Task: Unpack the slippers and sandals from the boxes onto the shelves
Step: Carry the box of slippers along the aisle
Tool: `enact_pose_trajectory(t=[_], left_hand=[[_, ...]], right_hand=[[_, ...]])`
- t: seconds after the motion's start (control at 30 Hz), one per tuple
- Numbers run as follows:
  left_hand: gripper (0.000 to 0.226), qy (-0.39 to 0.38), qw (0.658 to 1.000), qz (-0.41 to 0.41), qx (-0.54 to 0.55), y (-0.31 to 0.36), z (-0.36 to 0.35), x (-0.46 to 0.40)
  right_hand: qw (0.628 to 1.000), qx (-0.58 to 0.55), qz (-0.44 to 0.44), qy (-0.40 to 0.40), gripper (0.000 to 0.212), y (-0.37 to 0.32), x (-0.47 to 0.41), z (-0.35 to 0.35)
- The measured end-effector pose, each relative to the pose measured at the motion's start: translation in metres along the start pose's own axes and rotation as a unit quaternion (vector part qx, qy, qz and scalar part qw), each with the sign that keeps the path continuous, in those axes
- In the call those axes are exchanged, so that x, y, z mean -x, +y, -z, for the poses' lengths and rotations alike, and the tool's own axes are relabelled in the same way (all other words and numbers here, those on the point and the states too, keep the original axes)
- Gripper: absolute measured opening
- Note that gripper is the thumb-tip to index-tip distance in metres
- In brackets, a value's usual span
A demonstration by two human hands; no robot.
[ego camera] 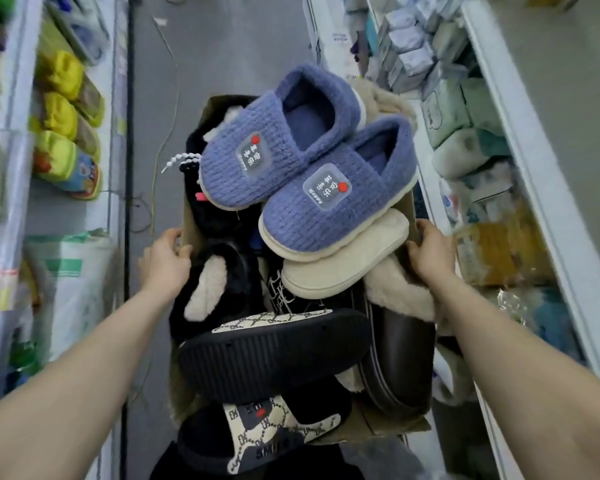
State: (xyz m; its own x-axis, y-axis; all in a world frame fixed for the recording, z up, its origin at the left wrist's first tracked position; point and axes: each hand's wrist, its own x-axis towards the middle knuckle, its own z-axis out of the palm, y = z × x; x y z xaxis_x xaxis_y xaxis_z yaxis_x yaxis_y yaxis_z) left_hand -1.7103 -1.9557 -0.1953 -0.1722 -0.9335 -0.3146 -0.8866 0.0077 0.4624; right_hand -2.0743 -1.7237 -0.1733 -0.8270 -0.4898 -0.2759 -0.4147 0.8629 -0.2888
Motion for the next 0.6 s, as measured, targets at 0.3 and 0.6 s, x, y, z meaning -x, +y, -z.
enact_pose_trajectory(t=[0.3, 0.6], left_hand=[[0.036, -0.038, 0.998, 0.041, 0.014, 0.077, -0.101, -0.038], [0.036, -0.075, 0.995, 0.058, 0.015, 0.100, -0.160, -0.059]], right_hand=[[0.999, 0.048, -0.018, -0.017, 0.045, 0.044, -0.119, -0.003], [0.995, 0.090, -0.014, -0.029, 0.044, 0.078, -0.174, -0.037]])
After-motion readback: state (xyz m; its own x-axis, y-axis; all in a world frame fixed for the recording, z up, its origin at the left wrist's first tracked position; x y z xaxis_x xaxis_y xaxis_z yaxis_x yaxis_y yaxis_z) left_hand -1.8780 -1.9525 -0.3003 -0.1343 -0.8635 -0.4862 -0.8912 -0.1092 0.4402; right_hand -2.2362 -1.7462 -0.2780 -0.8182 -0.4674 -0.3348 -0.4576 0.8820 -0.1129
